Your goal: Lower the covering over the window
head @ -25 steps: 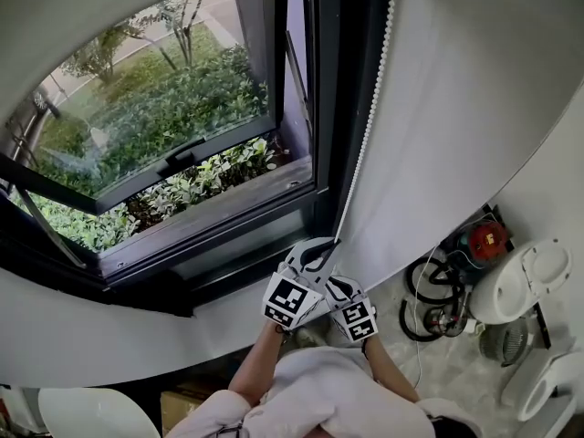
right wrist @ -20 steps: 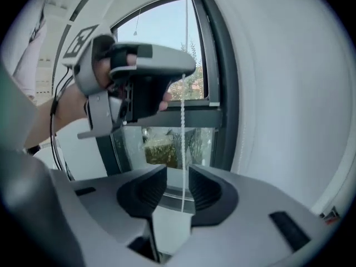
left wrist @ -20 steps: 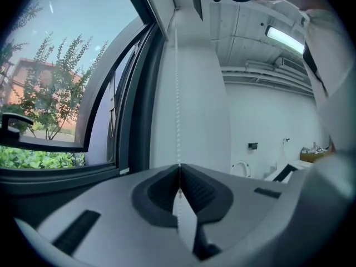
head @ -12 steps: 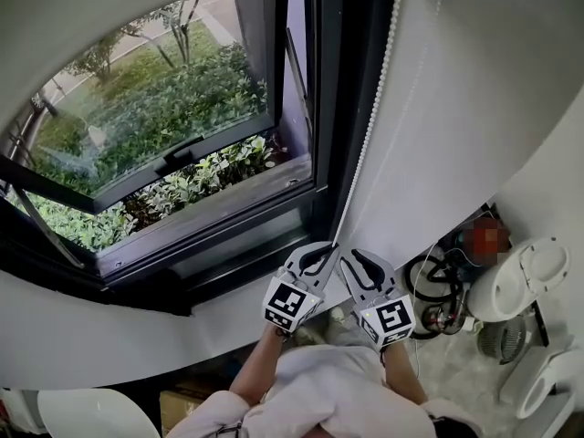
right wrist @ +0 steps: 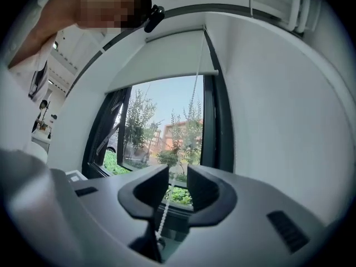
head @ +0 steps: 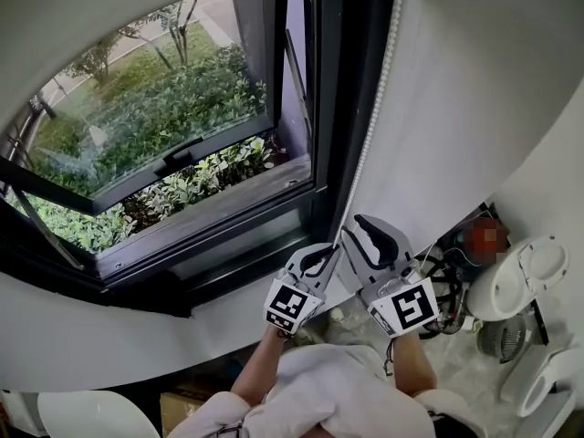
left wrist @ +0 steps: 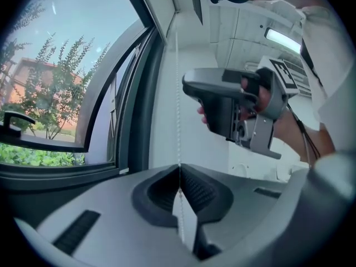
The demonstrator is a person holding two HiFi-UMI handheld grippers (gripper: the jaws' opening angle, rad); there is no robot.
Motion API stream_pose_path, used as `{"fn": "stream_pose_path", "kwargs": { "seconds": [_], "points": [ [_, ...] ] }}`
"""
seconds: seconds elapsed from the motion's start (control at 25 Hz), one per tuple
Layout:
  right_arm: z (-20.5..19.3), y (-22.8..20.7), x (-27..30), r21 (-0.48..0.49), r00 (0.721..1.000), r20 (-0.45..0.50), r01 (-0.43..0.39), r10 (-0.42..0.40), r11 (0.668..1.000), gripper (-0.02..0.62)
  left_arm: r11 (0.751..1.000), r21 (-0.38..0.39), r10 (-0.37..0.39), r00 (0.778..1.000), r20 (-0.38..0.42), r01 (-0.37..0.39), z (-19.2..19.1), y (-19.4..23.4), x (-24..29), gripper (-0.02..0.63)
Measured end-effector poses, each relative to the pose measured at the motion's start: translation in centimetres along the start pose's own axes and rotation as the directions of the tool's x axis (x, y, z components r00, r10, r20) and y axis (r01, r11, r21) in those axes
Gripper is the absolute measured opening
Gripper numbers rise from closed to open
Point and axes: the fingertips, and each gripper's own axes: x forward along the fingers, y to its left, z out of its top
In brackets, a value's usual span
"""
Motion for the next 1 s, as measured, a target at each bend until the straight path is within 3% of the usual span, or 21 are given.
{"fn": "stream_pose_path", "kwargs": {
  "seconds": [0.24, 0.36, 0.48, 1.0],
  "points": [
    [3.1, -0.4, 1.8, -0.02, 0.998, 0.064, -0.014, 0.015, 1.0, 0.1, 1.0, 0.007, -0.008, 1.0, -0.001, 0.008, 0.1, -0.3, 0.2, 0.017],
    [3.5, -0.6, 2.1, 0.009, 0.996, 0.091, -0.004, 0.003, 1.0, 0.018, 1.0, 0.007, -0.008, 1.0, 0.004, 0.008, 0.1, -0.4, 0.2, 0.017],
    [3.1, -0.3, 1.8, 0.081, 0.992, 0.124, -0.002, -0.008, 0.997, -0.002, 1.0, -0.001, -0.014, 1.0, -0.003, 0.014, -0.2, -0.5, -0.2, 0.017],
    [-2.7, 1.1, 2.0, 0.173, 1.0, 0.016, -0.015, 0.013, 0.985, -0.003, 0.999, -0.038, -0.004, 0.993, -0.114, 0.0, -6.3, -0.5, -0.9, 0.017]
  ]
}}
